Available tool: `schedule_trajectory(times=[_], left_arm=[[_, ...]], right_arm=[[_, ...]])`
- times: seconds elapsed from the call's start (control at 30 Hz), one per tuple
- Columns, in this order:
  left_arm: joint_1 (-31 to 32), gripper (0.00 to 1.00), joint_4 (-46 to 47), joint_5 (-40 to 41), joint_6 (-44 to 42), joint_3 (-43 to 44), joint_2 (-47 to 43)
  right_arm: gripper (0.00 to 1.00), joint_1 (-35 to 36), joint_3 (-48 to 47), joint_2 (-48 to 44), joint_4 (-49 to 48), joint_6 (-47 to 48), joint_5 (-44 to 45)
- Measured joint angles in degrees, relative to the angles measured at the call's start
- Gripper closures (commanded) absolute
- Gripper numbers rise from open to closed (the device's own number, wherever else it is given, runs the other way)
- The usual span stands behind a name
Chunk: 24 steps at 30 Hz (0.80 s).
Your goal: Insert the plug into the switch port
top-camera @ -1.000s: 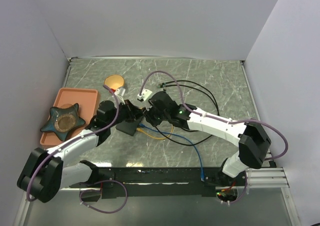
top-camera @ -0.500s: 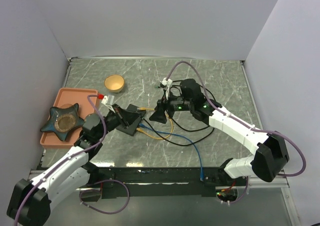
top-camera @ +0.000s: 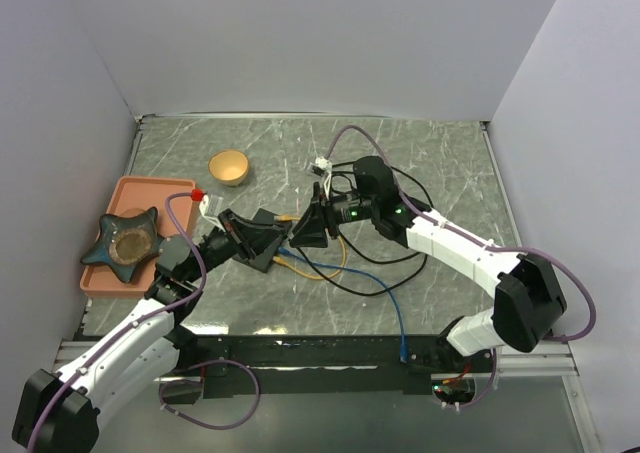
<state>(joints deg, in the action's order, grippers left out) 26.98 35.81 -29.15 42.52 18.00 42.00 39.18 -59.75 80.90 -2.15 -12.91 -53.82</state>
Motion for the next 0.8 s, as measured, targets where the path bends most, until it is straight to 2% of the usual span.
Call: schedule_trajectory(times=[0.33, 0.37, 0.63, 0.8], left_arm=[[0.5, 0.99, 0.0, -0.6, 0.0, 0.0, 0.0], [0.6, 0.99, 0.0, -0.6, 0.0, 0.0, 0.0], [0.9, 0.99, 0.7, -0.2, 0.1, 0.0, 0.6], [0.9, 0.98, 0.8, 0.3, 0.2, 0.0, 0.5]], right_arm=[[0.51, 0.0, -0.2, 3.5, -2.4, -3.1, -0.3], [0.56, 0.1, -0.3, 3.7, -2.8, -3.4, -0.3], [0.71, 0.4, -0.2, 3.7, -5.6, -6.6, -1.9], [0.88, 0.7, -0.4, 3.8, -6.0, -7.0, -2.4]])
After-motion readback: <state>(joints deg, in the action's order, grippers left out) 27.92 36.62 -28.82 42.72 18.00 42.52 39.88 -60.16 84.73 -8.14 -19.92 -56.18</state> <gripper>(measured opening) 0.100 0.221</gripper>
